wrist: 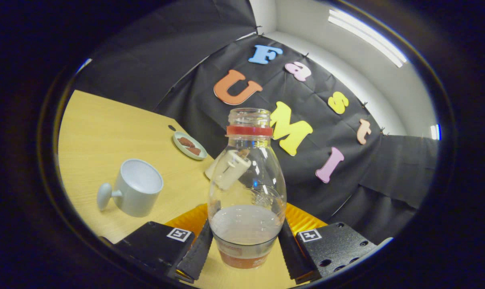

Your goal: Take the bottle from table, then pour the juice into the cup, finally place the bottle on the coaster

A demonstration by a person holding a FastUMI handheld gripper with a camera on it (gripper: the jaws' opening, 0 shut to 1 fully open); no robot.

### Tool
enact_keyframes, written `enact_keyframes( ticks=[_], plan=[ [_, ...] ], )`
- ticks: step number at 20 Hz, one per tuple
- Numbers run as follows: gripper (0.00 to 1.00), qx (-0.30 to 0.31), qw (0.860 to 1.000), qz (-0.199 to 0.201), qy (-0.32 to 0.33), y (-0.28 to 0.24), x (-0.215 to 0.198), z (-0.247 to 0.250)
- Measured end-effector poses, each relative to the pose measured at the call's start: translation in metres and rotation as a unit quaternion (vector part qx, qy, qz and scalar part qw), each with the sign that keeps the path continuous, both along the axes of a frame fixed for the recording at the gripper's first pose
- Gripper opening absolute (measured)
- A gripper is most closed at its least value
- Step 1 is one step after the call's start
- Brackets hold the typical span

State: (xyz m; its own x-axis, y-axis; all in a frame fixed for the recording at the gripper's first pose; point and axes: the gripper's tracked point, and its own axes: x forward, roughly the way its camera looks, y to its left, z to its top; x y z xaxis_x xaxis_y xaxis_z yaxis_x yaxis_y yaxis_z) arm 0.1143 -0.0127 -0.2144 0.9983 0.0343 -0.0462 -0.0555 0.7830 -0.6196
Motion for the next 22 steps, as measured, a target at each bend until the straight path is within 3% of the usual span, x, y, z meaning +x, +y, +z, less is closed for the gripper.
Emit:
enact_keyframes(
  ticks=[4, 7, 14, 22],
  plan=[
    [0.82, 0.124, 0.992, 0.009, -0.004, 0.001, 0.002, 0.018],
    [0.82, 0.184, 0.983, 0.013, 0.000, 0.003, 0.007, 0.030],
    [0.82, 0.209, 0.978, 0.009, -0.014, 0.007, 0.036, 0.050],
    [0.82, 0.287, 0.958, 0.005, -0.017, -0.002, 0.086, 0.058]
  ],
)
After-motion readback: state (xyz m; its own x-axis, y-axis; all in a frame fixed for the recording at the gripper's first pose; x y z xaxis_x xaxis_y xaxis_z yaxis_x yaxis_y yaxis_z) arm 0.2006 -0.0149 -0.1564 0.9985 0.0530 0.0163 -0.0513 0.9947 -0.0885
